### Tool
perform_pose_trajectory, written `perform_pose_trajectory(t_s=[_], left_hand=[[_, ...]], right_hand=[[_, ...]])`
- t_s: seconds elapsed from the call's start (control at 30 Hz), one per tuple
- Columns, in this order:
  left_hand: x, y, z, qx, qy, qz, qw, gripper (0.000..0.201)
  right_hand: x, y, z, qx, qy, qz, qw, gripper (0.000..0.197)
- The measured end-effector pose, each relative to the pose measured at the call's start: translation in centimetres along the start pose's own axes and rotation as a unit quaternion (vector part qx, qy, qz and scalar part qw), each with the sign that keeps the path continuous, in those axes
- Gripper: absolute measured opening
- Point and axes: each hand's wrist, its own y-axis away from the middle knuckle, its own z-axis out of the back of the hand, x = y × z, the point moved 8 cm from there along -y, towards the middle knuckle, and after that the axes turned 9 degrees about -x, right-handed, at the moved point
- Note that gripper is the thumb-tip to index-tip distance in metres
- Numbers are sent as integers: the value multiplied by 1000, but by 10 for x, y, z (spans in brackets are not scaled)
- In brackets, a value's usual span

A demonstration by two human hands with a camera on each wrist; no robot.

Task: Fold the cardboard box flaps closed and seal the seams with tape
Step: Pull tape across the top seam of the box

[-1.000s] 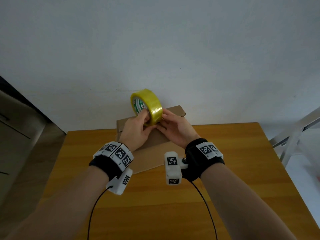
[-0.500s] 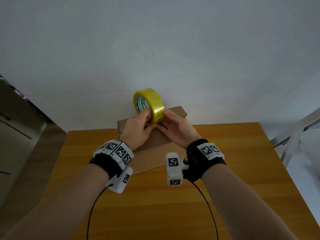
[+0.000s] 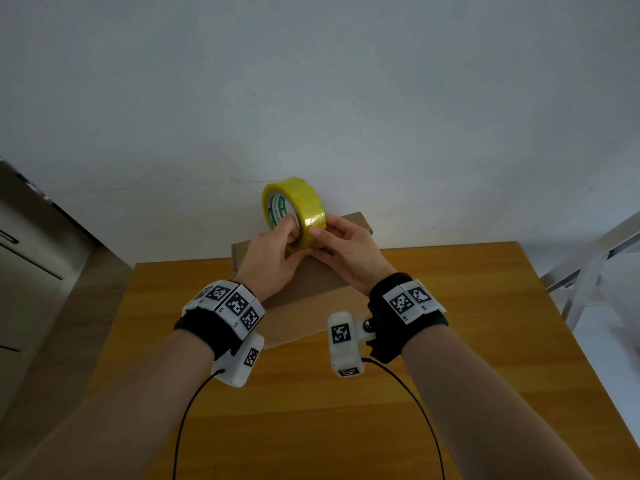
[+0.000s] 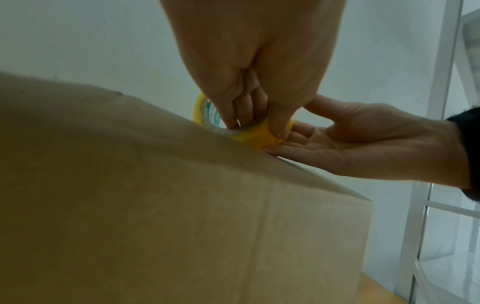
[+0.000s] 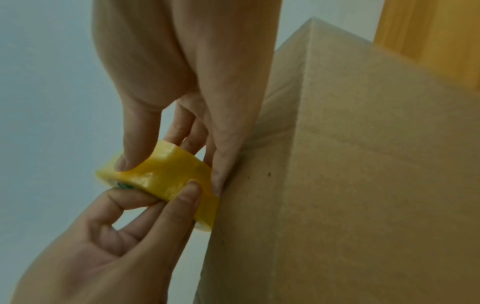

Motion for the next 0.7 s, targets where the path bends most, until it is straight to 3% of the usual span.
perform_pose_trajectory(t_s=[0.27, 0.6, 0.7], left_hand=[[-7, 0, -1, 7, -30, -17, 999, 27], [-11, 3, -2, 21, -66, -34, 997, 22], [-13, 0, -1, 29, -65, -35, 997, 20]], right_hand=[[3, -1, -1, -24, 37, 2, 999, 15], [1, -1, -1, -40, 43, 11, 998, 28], [-3, 1, 2, -10, -17, -18, 1000, 33]])
